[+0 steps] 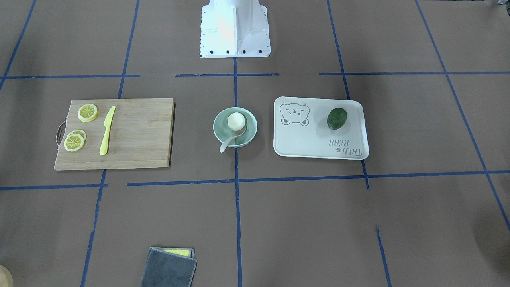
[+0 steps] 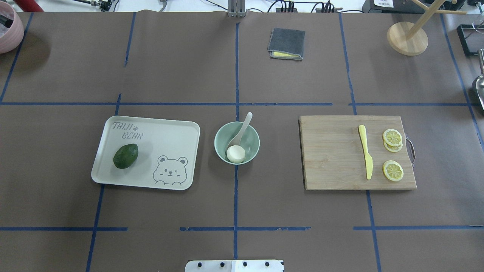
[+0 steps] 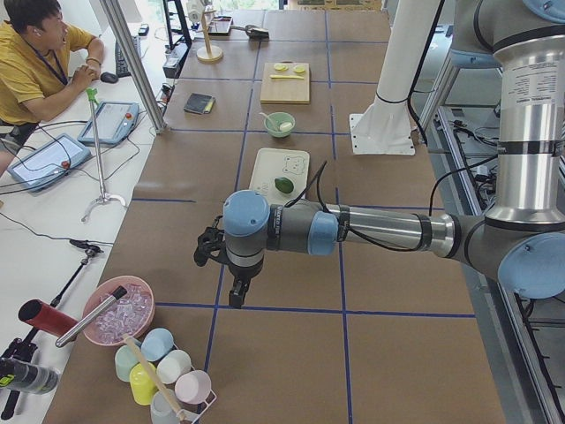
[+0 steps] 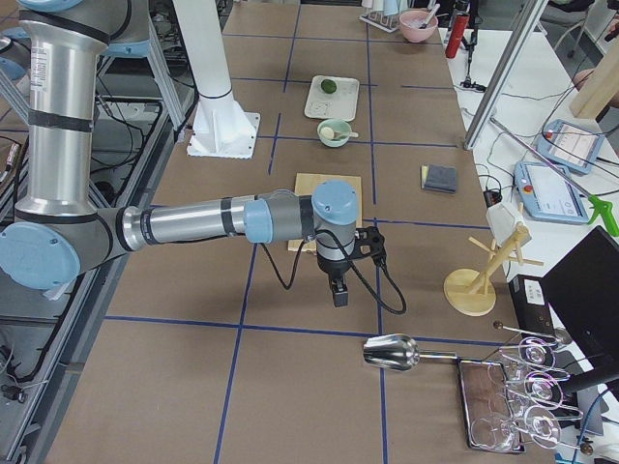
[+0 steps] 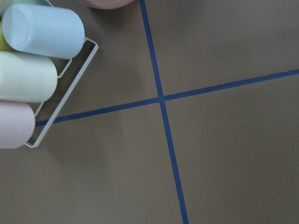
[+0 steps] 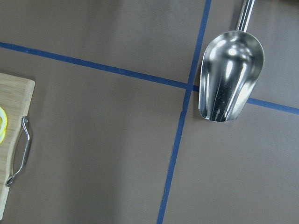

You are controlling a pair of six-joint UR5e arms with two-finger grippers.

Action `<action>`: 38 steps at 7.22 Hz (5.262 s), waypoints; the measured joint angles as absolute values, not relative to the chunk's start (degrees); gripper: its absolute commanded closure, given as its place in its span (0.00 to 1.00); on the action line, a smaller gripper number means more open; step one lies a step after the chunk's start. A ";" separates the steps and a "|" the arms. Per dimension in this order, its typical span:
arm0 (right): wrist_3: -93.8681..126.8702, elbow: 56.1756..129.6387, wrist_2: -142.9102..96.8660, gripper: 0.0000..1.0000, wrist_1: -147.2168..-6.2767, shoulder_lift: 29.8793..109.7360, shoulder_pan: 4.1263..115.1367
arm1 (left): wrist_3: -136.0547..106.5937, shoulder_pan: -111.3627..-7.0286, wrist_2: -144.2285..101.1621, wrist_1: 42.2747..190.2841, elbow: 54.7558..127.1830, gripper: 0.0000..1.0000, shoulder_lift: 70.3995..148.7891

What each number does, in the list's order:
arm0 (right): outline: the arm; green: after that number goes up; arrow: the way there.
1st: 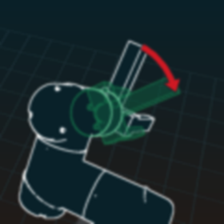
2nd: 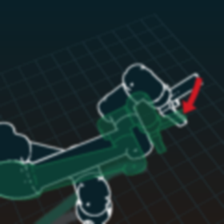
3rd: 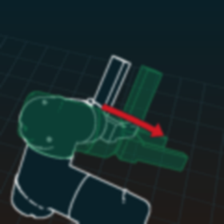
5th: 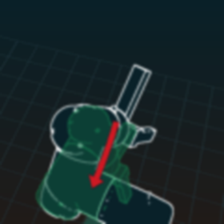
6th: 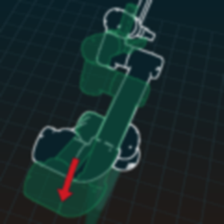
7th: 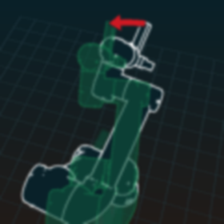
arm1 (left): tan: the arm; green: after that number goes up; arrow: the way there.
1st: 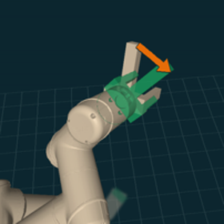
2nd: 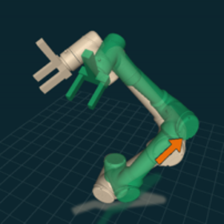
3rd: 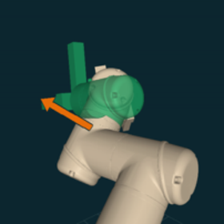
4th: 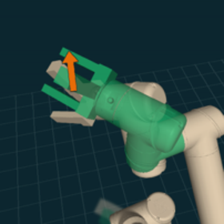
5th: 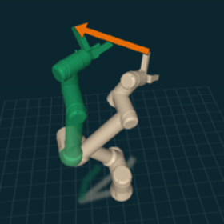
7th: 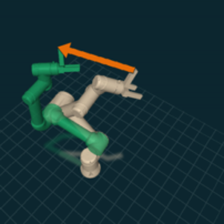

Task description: Put spoon and bun in bowl

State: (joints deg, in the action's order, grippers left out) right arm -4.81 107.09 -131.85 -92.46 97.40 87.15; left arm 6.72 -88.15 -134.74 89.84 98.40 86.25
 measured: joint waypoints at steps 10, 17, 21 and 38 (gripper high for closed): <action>-4.67 103.76 -136.54 0.00 -91.74 98.56 86.57 | 5.68 -86.64 -134.75 83.96 98.79 0.00 88.10; -4.76 105.65 -136.06 0.00 -91.86 99.69 86.66 | 5.74 -88.53 -136.18 84.64 98.47 0.00 88.79; -4.92 105.80 -134.20 0.00 -92.14 99.73 86.66 | 5.57 -88.43 -136.18 84.55 97.35 0.00 89.00; -3.96 105.31 -134.93 0.00 -92.54 100.09 86.64 | 5.55 -89.77 -139.49 84.90 93.47 0.00 87.38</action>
State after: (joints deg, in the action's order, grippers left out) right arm -3.96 105.31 -134.93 -92.54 100.09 86.64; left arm 5.55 -89.77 -139.49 84.90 93.47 87.38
